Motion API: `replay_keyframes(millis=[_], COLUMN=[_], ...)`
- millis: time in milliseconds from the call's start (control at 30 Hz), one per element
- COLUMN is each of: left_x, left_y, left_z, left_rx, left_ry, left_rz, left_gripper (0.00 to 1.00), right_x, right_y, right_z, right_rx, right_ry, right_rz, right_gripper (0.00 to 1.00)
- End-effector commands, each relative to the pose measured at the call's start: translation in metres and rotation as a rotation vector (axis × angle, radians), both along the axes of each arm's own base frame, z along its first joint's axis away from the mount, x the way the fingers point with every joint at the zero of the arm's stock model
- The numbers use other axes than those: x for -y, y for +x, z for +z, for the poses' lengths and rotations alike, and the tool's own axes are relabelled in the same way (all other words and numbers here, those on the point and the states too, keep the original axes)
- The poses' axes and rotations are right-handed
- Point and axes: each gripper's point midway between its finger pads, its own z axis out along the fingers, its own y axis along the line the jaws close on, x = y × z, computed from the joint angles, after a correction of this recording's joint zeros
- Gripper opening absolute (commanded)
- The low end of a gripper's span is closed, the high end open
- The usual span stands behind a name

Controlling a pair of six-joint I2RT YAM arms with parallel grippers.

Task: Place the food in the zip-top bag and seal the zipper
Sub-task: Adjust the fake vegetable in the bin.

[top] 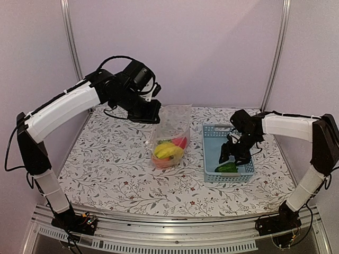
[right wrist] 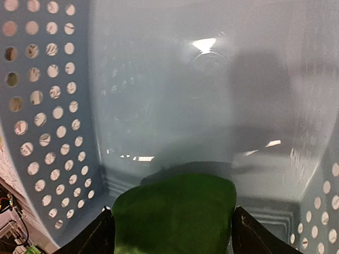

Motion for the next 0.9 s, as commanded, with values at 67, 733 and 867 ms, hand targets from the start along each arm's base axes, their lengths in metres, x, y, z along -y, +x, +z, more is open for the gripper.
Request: replay_keyframes(millis=[67,733,867], left_x=[-0.011,-0.008,-0.007], left_y=[-0.004,-0.005,-0.005], left_z=[0.009,0.005,0.006], left_rx=[0.012,0.004,0.004], left_ry=[-0.019,-0.014,-0.025], left_rz=[0.006,-0.018,-0.015], left_gripper=[0.0,0.01,0.01], right_x=[0.002,0.011,0.014], right_y=[-0.002,-0.033,-0.037], right_z=[0.076,0.034,0.013], right_rx=[0.142,-0.009,-0.059], right_ry=[0.06,-0.146,-0.181], right_rz=[0.008,0.183,0.197], right_gripper=[0.76,0.77,0.76])
